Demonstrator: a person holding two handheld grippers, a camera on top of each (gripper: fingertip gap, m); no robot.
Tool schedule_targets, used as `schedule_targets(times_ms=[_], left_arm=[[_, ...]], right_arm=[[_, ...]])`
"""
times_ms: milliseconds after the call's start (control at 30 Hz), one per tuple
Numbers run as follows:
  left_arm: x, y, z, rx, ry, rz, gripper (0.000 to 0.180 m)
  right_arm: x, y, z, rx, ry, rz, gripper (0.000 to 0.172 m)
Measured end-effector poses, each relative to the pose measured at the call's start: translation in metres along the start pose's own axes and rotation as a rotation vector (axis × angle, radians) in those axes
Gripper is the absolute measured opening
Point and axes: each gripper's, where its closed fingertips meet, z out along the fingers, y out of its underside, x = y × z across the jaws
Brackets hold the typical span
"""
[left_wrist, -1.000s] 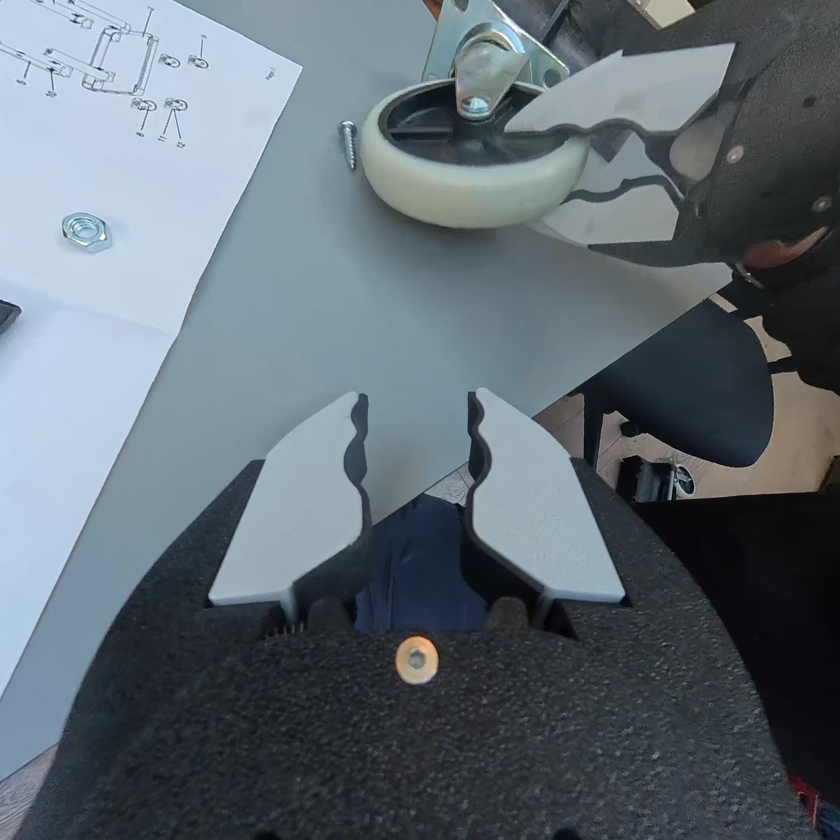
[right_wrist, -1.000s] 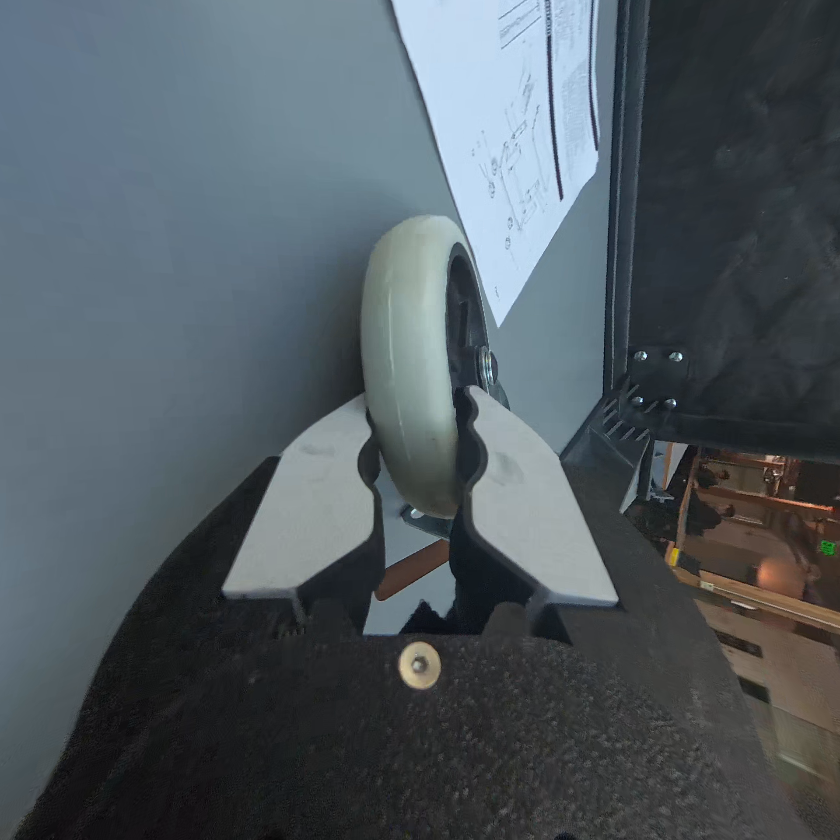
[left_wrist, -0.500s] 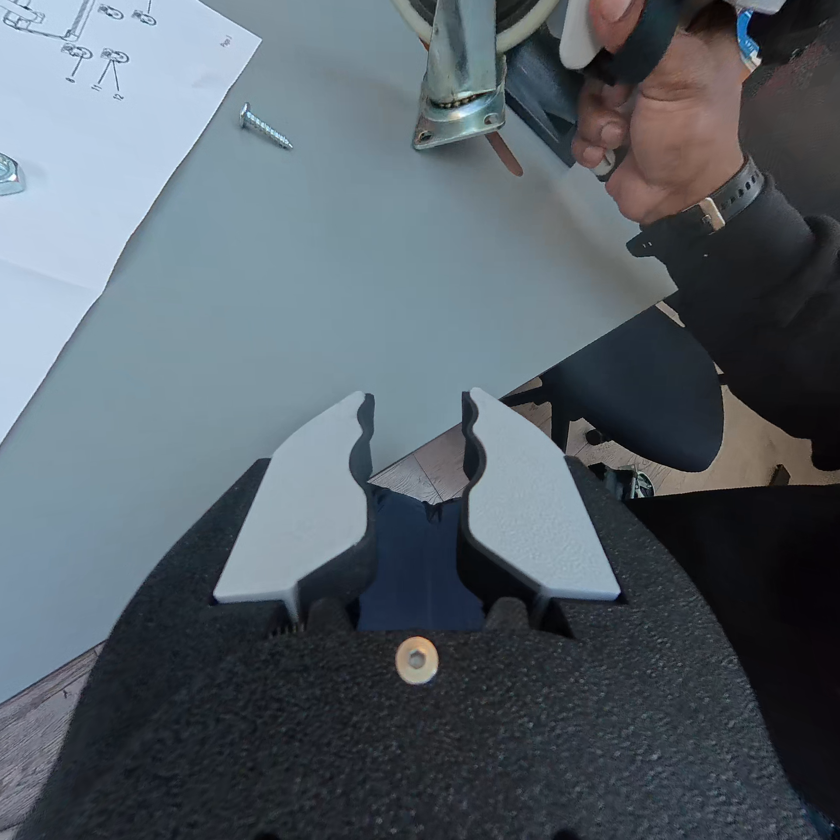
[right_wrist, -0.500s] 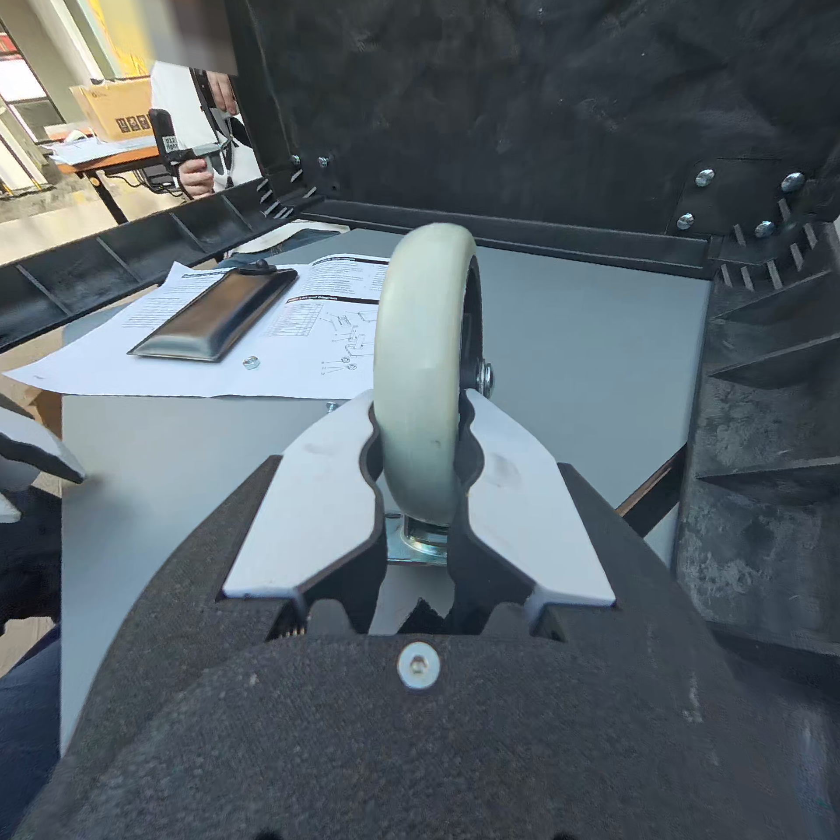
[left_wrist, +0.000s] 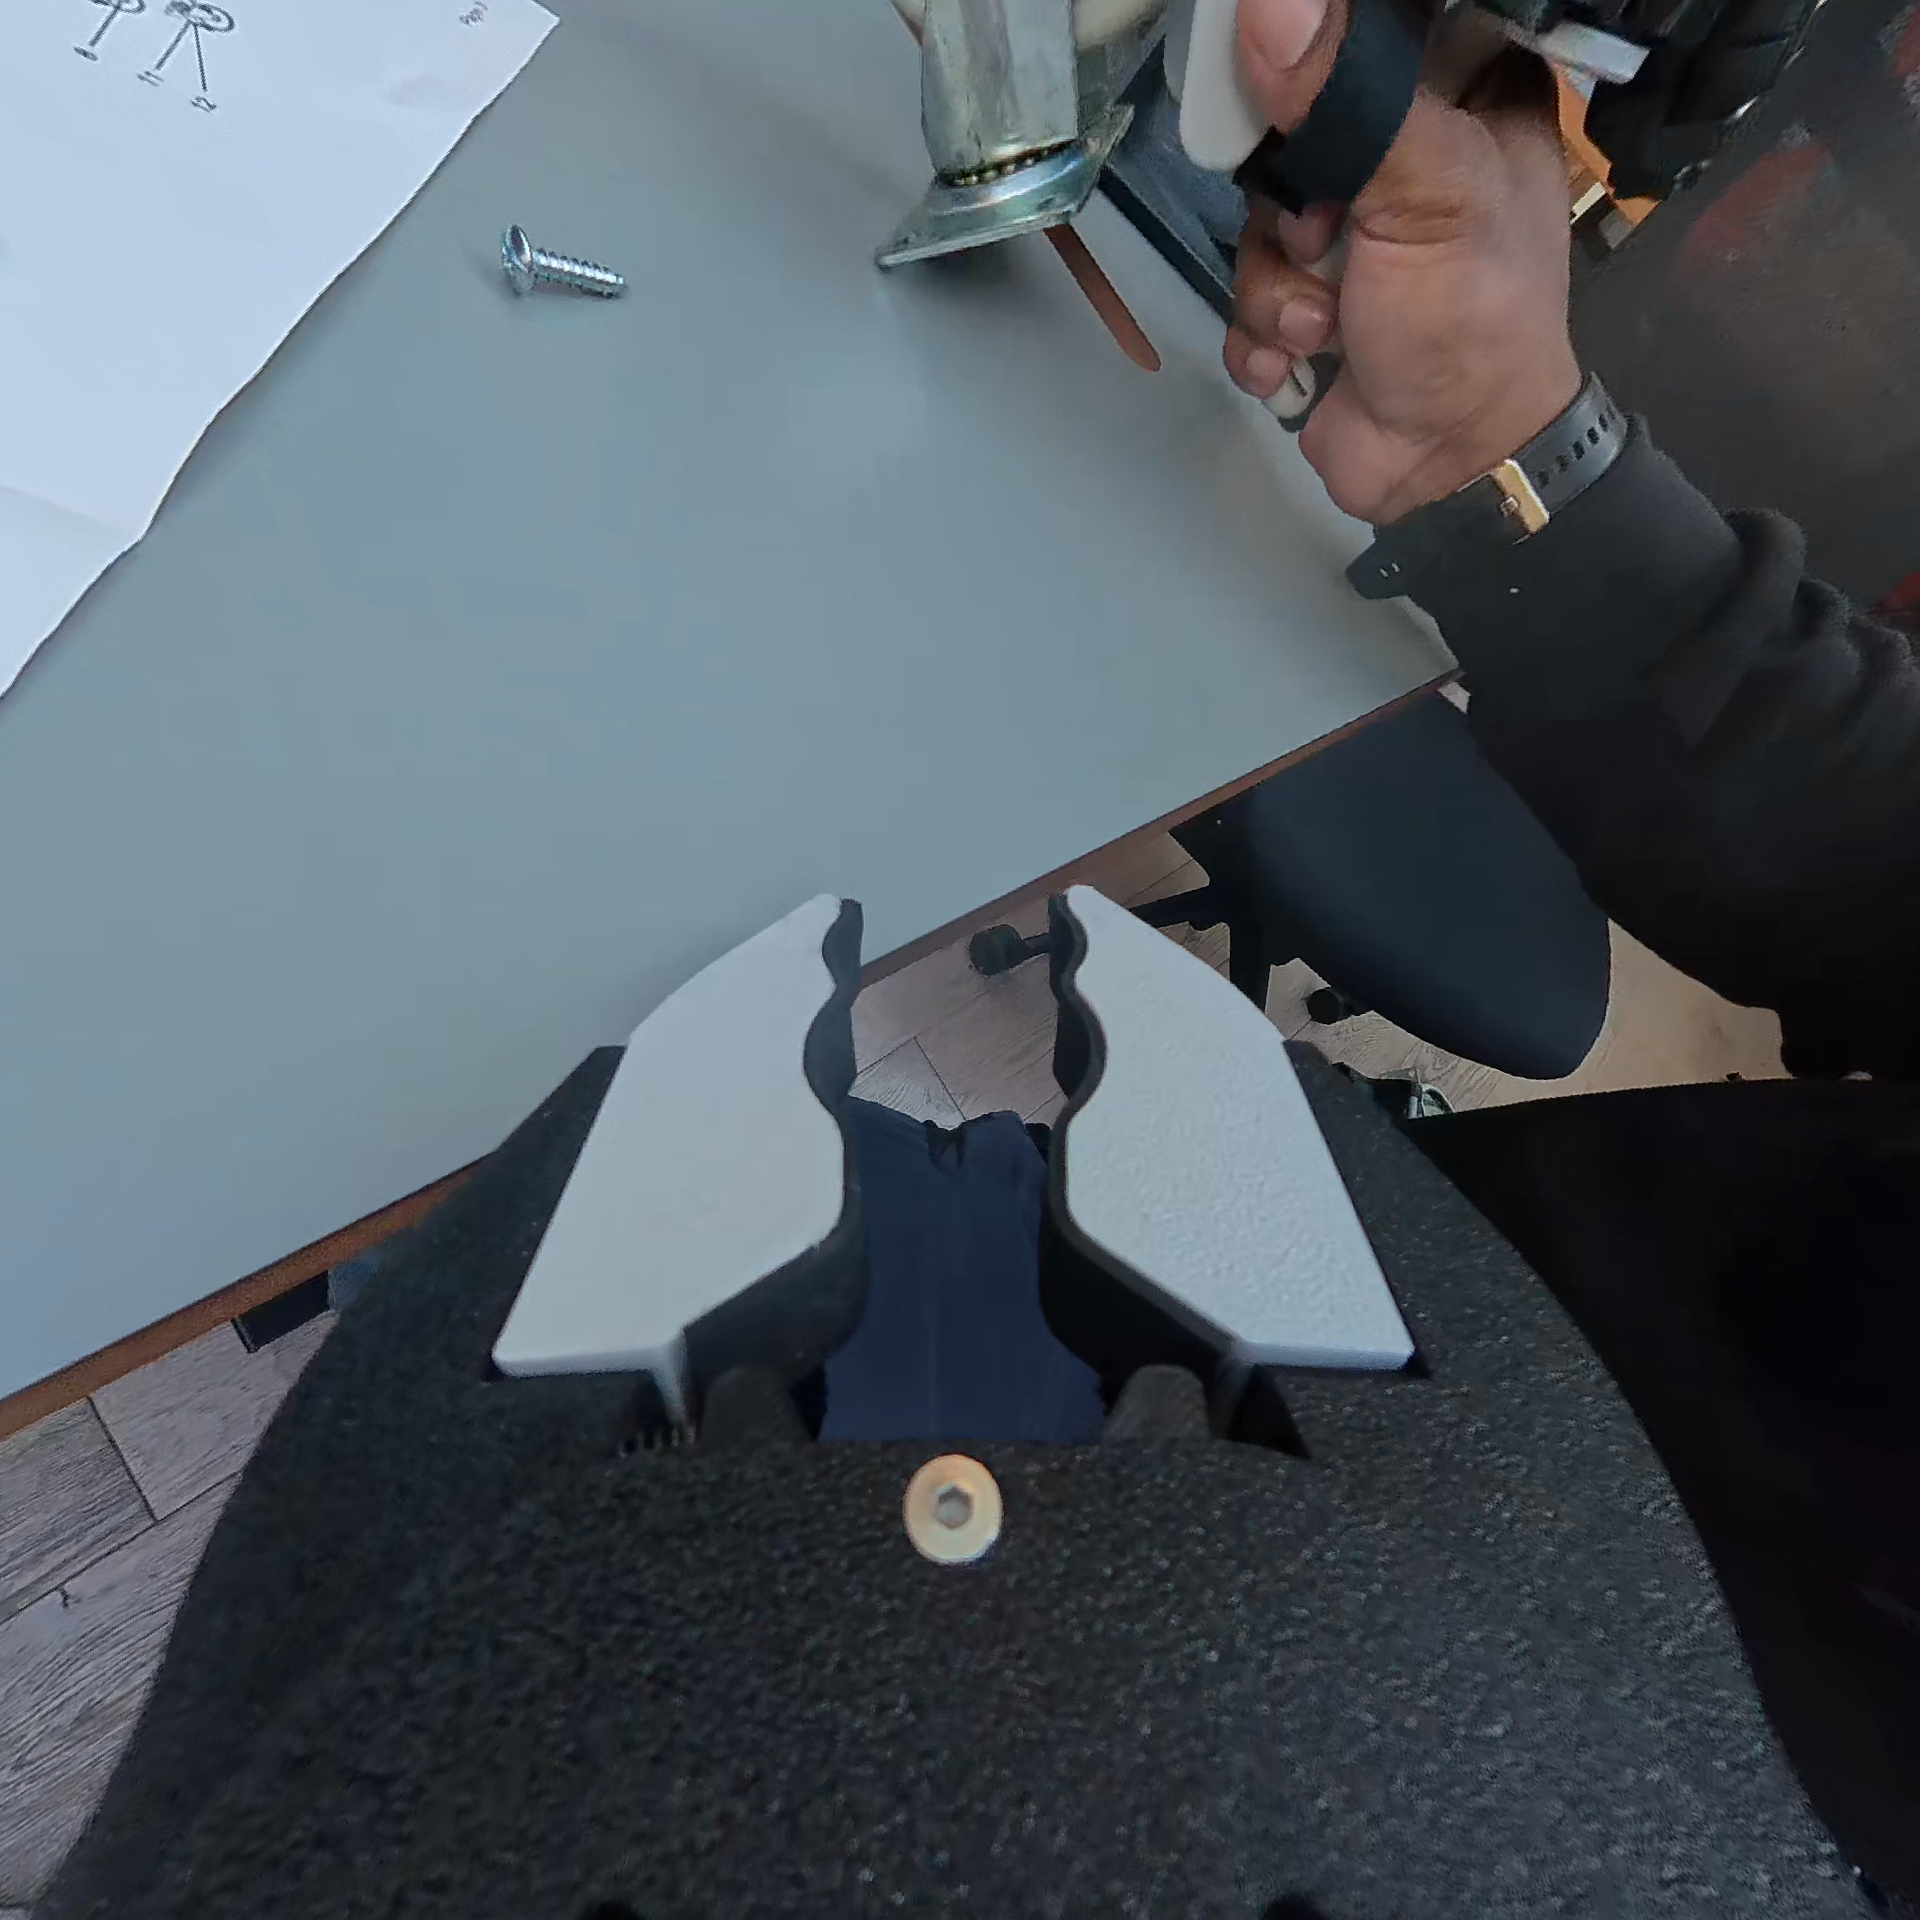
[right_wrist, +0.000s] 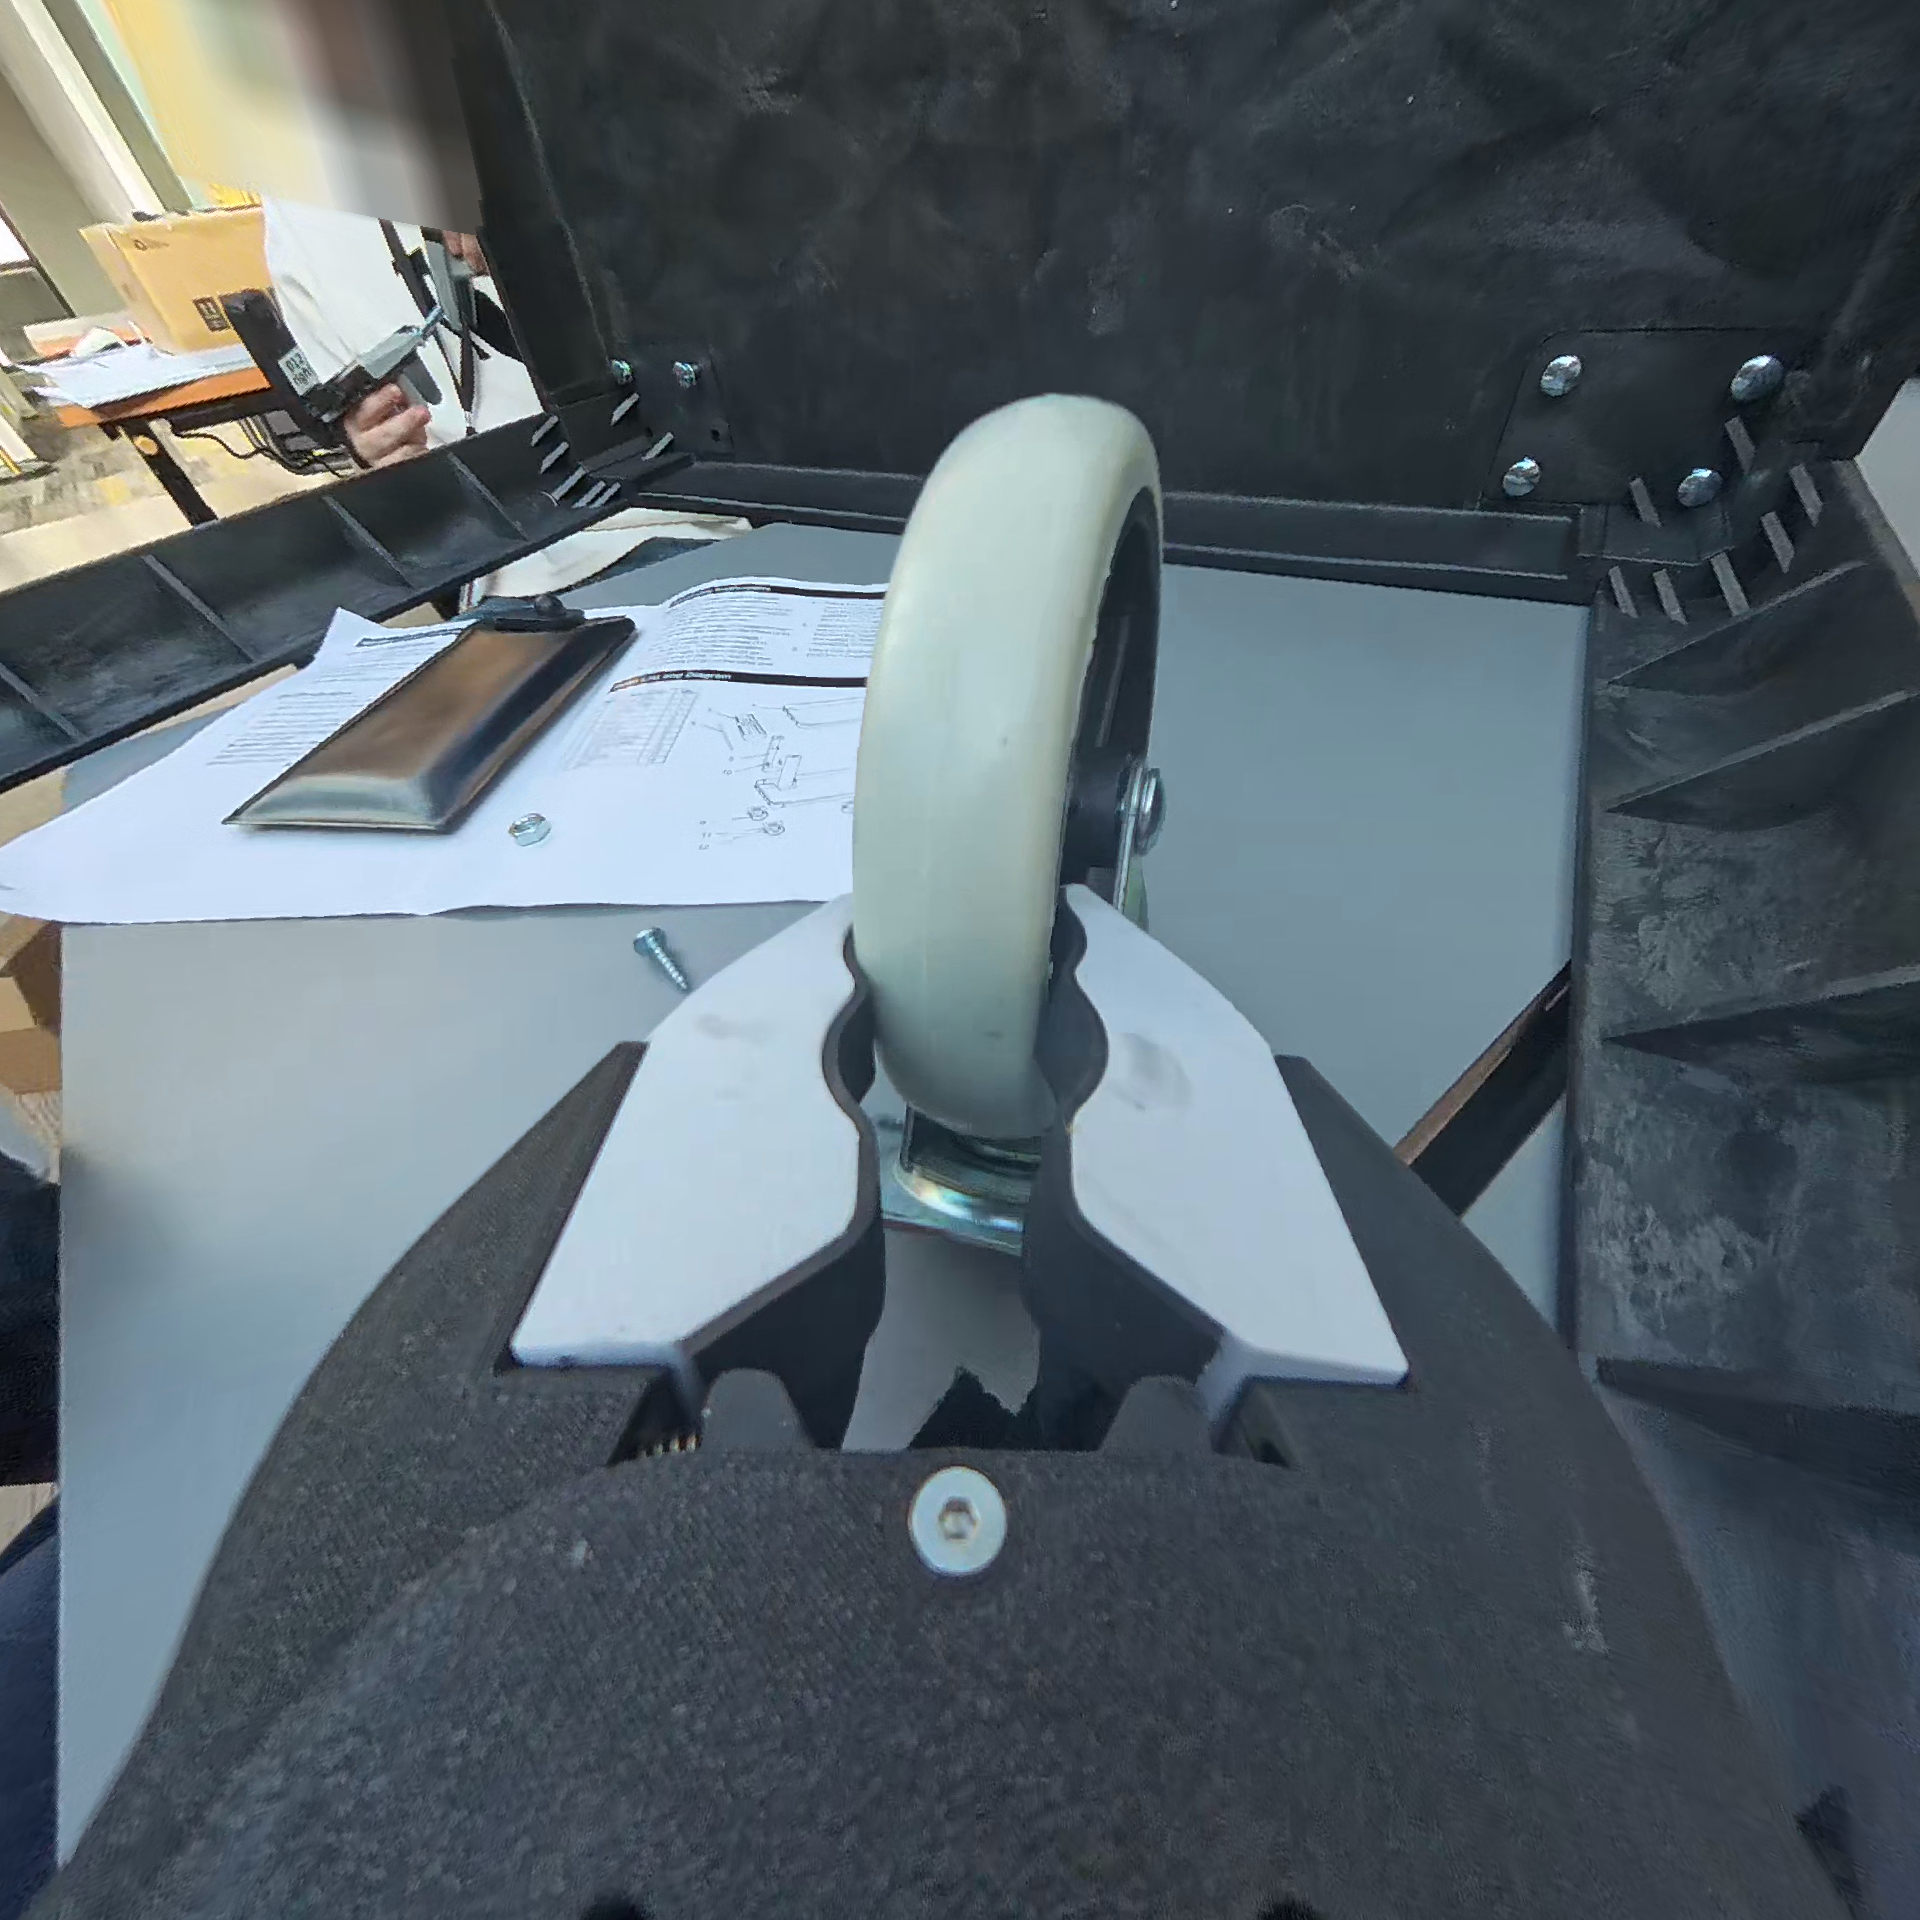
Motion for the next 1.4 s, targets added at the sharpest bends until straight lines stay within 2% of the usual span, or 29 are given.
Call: schedule_targets(times_ms=[133, 333, 567, 733, 867, 1000, 1233, 1400], left_arm=[[0.003, 0.009, 0.004, -0.016, 0.017, -0.003, 0.035], [0.007, 0.018, 0.007, -0.029, 0.031, -0.002, 0.034], [0.015, 0.023, 0.005, 0.001, 0.041, -0.002, 0.034], [0.023, 0.031, -0.002, 0.071, 0.088, 0.034, 0.034], [0.023, 0.053, -0.007, 0.066, 0.110, 0.050, 0.034], [0.016, 0.080, -0.015, 0.029, 0.096, 0.042, 0.034], [0.002, 0.119, -0.031, 0.028, 0.068, 0.025, 0.034], [-0.012, 0.145, -0.038, 0.034, 0.040, 0.023, 0.034]], right_arm=[[-0.006, 0.021, -0.019, -0.030, 0.005, 0.004, 0.029], [-0.026, 0.050, -0.023, -0.219, -0.031, -0.078, 0.034], [-0.029, 0.054, -0.025, -0.319, -0.019, -0.122, 0.034], [-0.020, 0.066, -0.024, -0.376, -0.014, -0.097, 0.053], [-0.017, 0.081, -0.006, -0.488, -0.011, -0.103, 0.060], [-0.005, 0.095, 0.014, -0.589, 0.052, -0.121, 0.055], [0.019, 0.087, 0.040, -0.585, 0.100, -0.077, 0.043], [0.007, 0.094, 0.015, -0.579, 0.034, 0.059, 0.033]])
